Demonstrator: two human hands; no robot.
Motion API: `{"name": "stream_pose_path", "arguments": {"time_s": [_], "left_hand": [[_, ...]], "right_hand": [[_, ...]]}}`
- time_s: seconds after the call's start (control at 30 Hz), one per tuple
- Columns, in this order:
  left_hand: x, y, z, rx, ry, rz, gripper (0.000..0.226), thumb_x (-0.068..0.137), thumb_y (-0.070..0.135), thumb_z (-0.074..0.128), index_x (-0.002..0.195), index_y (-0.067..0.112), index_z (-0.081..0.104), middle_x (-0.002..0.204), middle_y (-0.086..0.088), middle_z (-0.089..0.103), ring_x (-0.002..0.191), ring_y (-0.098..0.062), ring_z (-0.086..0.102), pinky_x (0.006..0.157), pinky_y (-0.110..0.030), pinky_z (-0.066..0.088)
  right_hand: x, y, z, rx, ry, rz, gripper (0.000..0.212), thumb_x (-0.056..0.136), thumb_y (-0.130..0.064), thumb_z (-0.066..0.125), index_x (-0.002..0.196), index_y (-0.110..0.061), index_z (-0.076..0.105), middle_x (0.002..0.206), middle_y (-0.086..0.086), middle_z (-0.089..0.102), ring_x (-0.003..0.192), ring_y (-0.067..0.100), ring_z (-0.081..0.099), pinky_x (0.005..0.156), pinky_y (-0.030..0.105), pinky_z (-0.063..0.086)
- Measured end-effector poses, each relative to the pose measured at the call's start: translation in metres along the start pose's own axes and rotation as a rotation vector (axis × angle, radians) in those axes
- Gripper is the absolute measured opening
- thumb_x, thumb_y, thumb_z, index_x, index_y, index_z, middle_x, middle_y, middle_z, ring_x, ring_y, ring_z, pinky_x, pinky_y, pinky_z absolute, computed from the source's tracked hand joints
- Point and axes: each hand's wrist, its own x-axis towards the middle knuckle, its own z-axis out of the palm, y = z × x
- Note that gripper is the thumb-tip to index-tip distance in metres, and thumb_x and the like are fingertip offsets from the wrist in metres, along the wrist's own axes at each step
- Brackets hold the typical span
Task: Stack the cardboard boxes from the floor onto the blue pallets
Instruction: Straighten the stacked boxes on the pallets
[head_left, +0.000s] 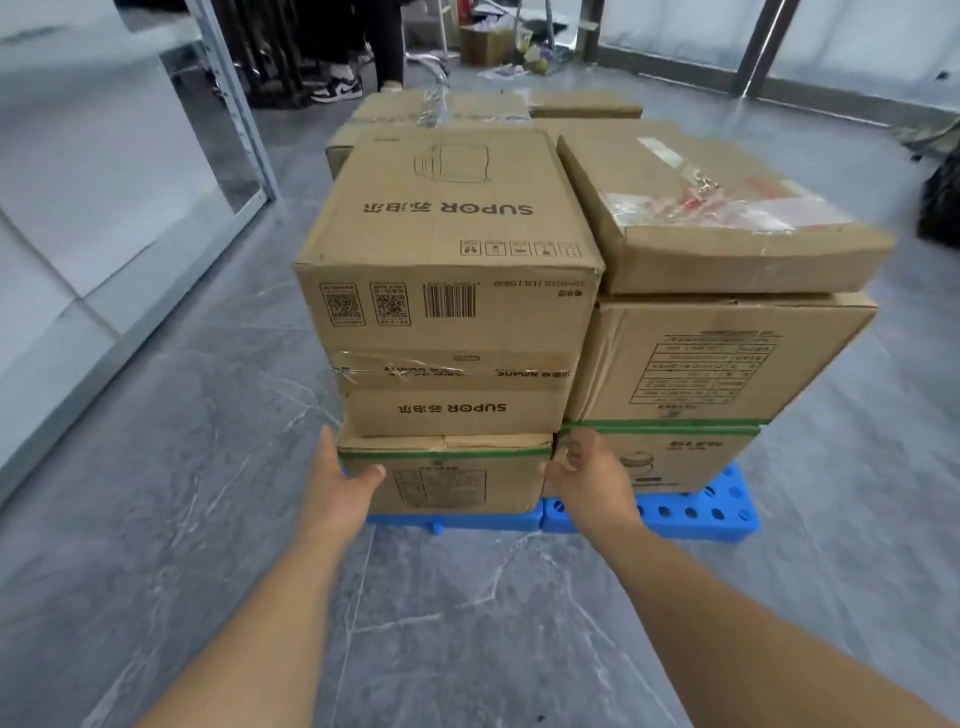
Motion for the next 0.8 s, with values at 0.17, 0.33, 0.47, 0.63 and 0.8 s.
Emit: {"name": "stream_pose_path", "arguments": {"time_s": [0.17, 0.33, 0.47, 0.63, 0.8], "left_hand": [[0.007, 0.004, -0.001, 0.042, -0.024, 0.049, 0.054, 0.089, 0.002, 0.055, 0.139, 0.016, 0.038, 0.134, -0.005, 0.052, 0.124, -0.024, 0.046, 0.103, -0.041, 0.038], [0.01, 0.006, -0.001, 0.067, -0.016, 0.109, 0.05, 0.091, 0.009, 0.054, 0.136, 0.026, 0.041, 0.117, 0.007, 0.054, 0.109, -0.015, 0.05, 0.089, -0.03, 0.039], [0.018, 0.008, -0.004, 0.079, 0.025, 0.148, 0.038, 0.091, 0.023, 0.056, 0.128, 0.031, 0.05, 0.108, 0.01, 0.056, 0.097, -0.011, 0.049, 0.082, -0.03, 0.037], [0.024, 0.003, 0.004, 0.091, 0.16, 0.135, 0.017, 0.092, 0.028, 0.053, 0.108, 0.023, 0.057, 0.094, 0.01, 0.057, 0.085, -0.014, 0.051, 0.071, -0.03, 0.037], [0.033, -0.001, 0.003, 0.083, 0.208, 0.145, 0.009, 0.094, 0.027, 0.05, 0.091, 0.022, 0.056, 0.079, 0.008, 0.058, 0.074, -0.012, 0.053, 0.057, -0.027, 0.034]], "right_hand": [[0.007, -0.008, -0.003, -0.051, 0.041, -0.088, 0.046, 0.087, -0.022, 0.063, 0.127, -0.011, 0.044, 0.118, 0.006, 0.06, 0.105, 0.02, 0.056, 0.086, 0.03, 0.047], [0.012, -0.007, 0.001, -0.183, 0.068, -0.164, 0.03, 0.086, -0.024, 0.061, 0.11, -0.013, 0.047, 0.098, 0.006, 0.064, 0.091, 0.025, 0.059, 0.076, 0.036, 0.051], [0.012, -0.011, 0.008, -0.27, 0.075, -0.195, 0.026, 0.089, -0.023, 0.058, 0.106, -0.007, 0.046, 0.099, 0.011, 0.061, 0.09, 0.031, 0.059, 0.072, 0.038, 0.05], [0.013, -0.012, 0.013, -0.345, 0.136, -0.203, 0.025, 0.091, -0.022, 0.055, 0.106, -0.005, 0.045, 0.103, 0.014, 0.059, 0.092, 0.031, 0.058, 0.067, 0.031, 0.041], [0.018, -0.016, 0.016, -0.478, 0.198, -0.256, 0.024, 0.094, -0.025, 0.05, 0.107, -0.006, 0.044, 0.1, 0.012, 0.062, 0.089, 0.029, 0.06, 0.061, 0.029, 0.038]]}}
